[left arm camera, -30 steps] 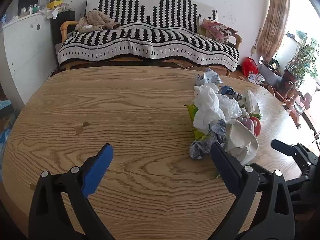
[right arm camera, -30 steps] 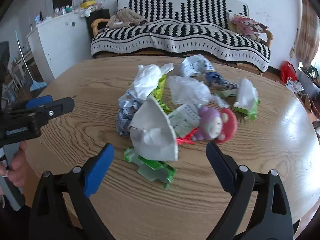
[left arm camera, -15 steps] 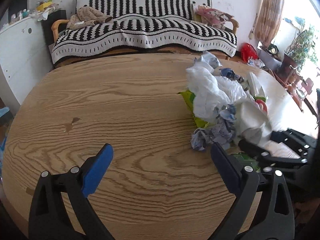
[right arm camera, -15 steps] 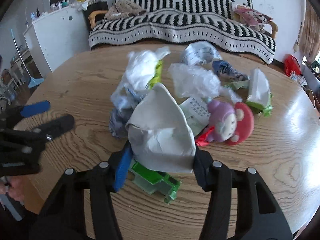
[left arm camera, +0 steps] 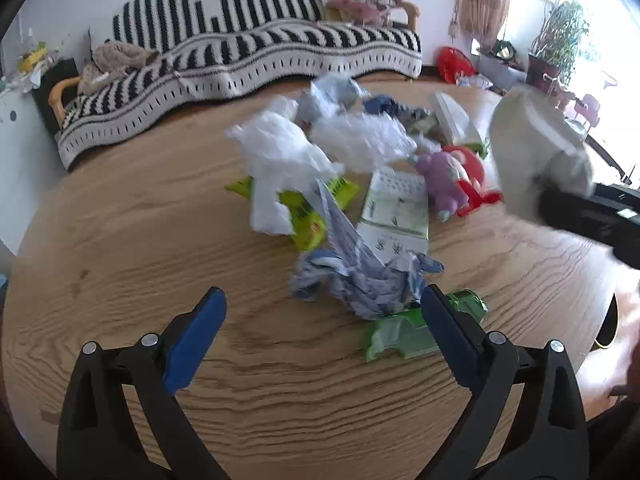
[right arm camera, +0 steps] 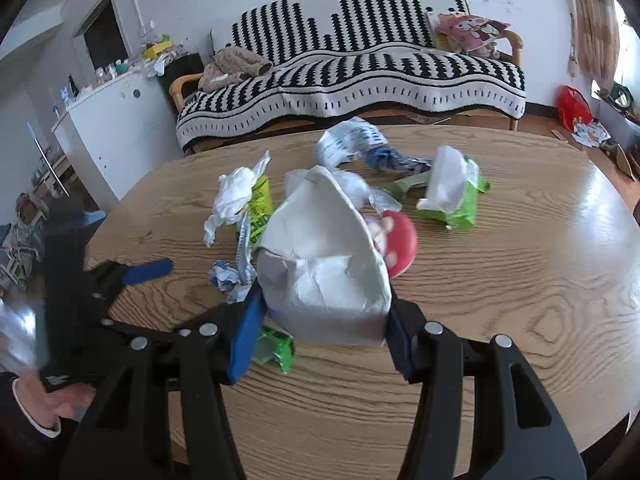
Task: Collect trash
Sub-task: 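Grasp the white paper bag with the right tool while the left tool grasps the green toy car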
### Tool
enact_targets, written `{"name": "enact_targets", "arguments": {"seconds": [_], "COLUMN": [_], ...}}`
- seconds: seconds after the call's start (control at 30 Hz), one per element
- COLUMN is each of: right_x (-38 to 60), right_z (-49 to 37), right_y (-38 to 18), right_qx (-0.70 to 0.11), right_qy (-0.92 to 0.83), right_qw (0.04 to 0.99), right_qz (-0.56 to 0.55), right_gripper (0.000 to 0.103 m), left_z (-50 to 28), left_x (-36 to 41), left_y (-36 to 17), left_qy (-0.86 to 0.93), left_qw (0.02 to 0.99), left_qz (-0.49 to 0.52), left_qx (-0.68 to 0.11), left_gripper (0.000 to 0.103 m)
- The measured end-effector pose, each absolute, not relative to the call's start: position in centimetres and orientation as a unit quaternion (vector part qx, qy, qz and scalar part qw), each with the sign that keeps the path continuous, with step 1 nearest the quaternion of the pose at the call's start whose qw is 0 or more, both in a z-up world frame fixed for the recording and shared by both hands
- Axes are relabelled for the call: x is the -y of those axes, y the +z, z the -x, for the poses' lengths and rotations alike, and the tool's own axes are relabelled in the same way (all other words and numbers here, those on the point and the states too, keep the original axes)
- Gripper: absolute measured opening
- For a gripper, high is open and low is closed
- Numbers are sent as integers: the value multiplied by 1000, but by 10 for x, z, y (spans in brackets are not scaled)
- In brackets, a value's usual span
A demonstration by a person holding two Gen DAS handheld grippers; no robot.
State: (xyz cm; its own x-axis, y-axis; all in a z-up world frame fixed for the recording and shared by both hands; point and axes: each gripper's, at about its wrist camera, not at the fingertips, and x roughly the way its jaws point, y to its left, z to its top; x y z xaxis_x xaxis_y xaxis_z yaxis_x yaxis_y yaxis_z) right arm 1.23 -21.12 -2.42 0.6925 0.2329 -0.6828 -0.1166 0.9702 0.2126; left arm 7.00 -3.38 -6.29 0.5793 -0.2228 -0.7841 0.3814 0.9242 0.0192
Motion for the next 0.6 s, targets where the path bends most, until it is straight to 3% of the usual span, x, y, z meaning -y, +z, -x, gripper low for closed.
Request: {"name": "enact_targets", "arguments": {"seconds": [0.6], "right_x": [243], "right_z": [21], "right_y": [-12], "right_qx": [-378], "right_qy": [89], "right_qw": [918], "right_qz": [-80], "right_gripper": [54], "left_z": [-43], "left_x": [95], "left_y": [-85], "left_qy": [-181], "left_qw": [860], "left_qz": [-113], "left_qx": [-463], "left_gripper": [95]}}
